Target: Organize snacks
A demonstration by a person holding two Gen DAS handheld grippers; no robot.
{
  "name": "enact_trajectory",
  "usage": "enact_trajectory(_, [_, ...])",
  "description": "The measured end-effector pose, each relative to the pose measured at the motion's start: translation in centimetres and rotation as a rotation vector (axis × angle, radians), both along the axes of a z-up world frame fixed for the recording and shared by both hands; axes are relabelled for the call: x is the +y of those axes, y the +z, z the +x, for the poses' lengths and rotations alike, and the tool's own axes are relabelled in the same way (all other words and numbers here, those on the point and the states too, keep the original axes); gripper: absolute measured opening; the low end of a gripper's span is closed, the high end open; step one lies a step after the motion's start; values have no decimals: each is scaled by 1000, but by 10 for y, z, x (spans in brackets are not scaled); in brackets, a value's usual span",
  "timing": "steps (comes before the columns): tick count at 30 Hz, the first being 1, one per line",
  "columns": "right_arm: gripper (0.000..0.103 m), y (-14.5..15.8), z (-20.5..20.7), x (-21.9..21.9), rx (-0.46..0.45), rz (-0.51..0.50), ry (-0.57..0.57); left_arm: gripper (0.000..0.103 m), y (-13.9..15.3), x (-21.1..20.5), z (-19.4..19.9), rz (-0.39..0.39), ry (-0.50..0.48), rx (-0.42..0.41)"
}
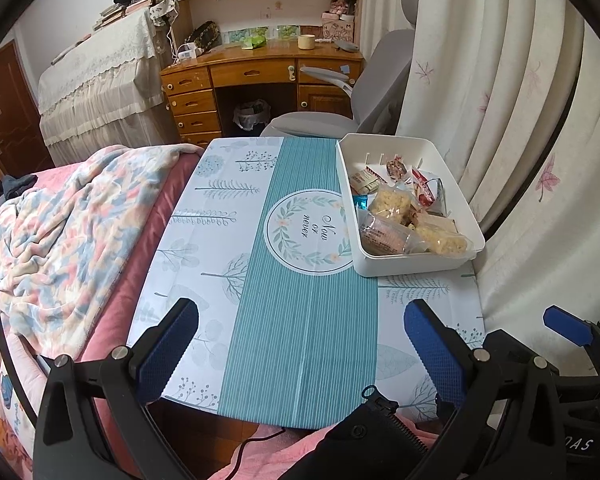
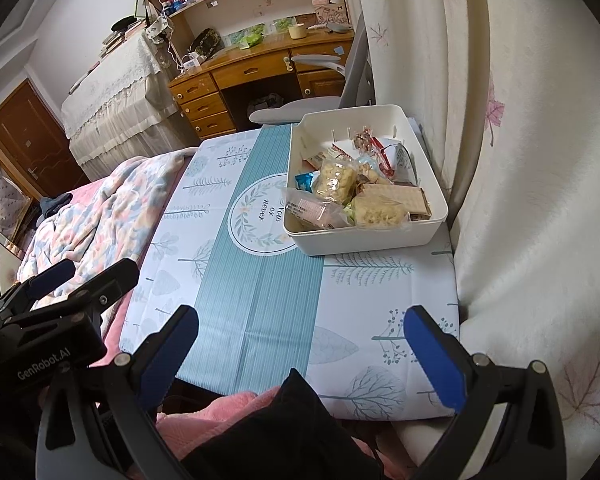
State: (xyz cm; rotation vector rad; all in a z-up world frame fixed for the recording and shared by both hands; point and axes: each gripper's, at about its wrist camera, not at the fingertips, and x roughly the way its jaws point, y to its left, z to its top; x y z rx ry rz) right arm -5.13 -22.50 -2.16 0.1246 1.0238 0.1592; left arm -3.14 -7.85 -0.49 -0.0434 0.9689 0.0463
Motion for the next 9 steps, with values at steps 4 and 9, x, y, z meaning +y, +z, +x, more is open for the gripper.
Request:
enact_trajectory(4, [103,0,0,0,0,-1,-1,102,-1,0,-1,0,0,0])
enact_trajectory(9, [103,0,0,1,1,0,-1,102,0,0,-5,-2,3,0])
